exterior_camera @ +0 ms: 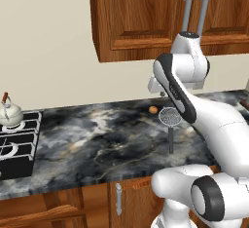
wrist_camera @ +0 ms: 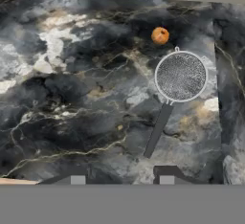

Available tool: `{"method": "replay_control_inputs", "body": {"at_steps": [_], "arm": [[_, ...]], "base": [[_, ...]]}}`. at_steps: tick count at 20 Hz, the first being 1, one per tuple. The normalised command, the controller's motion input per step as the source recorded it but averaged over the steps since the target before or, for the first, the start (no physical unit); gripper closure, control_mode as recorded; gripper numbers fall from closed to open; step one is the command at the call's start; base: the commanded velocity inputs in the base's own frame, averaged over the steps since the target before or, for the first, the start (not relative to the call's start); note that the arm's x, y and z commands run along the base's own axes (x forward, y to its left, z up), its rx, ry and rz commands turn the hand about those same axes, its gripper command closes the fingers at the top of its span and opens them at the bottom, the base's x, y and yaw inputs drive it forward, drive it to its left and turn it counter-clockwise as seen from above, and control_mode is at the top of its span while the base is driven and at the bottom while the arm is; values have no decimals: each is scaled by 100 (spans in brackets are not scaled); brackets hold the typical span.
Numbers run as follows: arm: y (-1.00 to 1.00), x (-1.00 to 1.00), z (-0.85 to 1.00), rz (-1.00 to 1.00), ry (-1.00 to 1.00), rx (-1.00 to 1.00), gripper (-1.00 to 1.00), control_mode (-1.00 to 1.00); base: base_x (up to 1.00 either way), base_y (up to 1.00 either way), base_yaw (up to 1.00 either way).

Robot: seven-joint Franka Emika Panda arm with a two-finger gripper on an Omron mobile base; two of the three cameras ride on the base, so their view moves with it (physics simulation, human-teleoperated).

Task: Pick the pan from the cabinet and place it on the stove. Then turn on the stove burner for the pan.

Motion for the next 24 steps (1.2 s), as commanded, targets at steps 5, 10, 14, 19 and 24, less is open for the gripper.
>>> {"method": "replay_control_inputs", "body": {"at_steps": [5, 10, 14, 19, 24], "arm": [[-7, -21, 2, -3, -12, 1, -100, -100], [-17, -51, 2, -3, -44, 3, -100, -100], [-50, -10, 52, -6, -30, 7, -100, -100], [-51, 3, 73, -8, -21, 4, -100, -100], [-31, 30, 78, -4, -12, 1, -100, -100]], "base": [[0, 0, 0], [0, 0, 0], [0, 0, 0], [0, 0, 0], [0, 0, 0]]}}
